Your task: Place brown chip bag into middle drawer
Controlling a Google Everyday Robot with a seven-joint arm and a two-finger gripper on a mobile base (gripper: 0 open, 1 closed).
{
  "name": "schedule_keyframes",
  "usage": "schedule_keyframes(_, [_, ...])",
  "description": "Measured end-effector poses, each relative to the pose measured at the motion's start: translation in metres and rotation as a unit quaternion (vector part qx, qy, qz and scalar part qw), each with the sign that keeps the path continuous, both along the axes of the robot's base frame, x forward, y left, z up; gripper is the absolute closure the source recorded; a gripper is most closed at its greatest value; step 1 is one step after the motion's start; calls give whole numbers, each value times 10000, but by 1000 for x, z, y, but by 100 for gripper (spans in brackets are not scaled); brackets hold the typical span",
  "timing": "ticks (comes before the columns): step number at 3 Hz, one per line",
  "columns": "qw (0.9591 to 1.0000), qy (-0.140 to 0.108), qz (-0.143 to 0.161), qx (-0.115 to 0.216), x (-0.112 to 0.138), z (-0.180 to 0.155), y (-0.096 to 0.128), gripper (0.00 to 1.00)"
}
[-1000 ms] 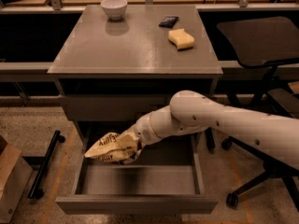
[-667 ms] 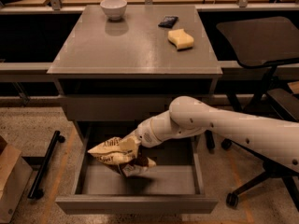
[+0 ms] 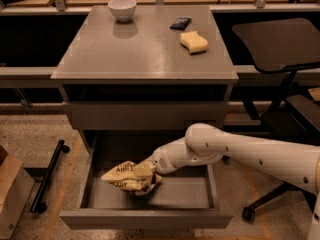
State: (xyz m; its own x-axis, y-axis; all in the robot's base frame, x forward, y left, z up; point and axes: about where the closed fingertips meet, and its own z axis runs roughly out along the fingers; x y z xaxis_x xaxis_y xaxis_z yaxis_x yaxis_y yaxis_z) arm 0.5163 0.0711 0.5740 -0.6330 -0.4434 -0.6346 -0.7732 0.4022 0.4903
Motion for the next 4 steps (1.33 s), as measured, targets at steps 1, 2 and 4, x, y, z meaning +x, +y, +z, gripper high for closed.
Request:
schedule_keyframes(1, [10000, 38, -2, 10, -2, -3, 1, 36])
schedule_keyframes(2, [10000, 47, 15, 13, -3, -4, 2, 12])
schedule_keyframes(4, [10000, 54, 29, 16, -4, -4, 4, 0])
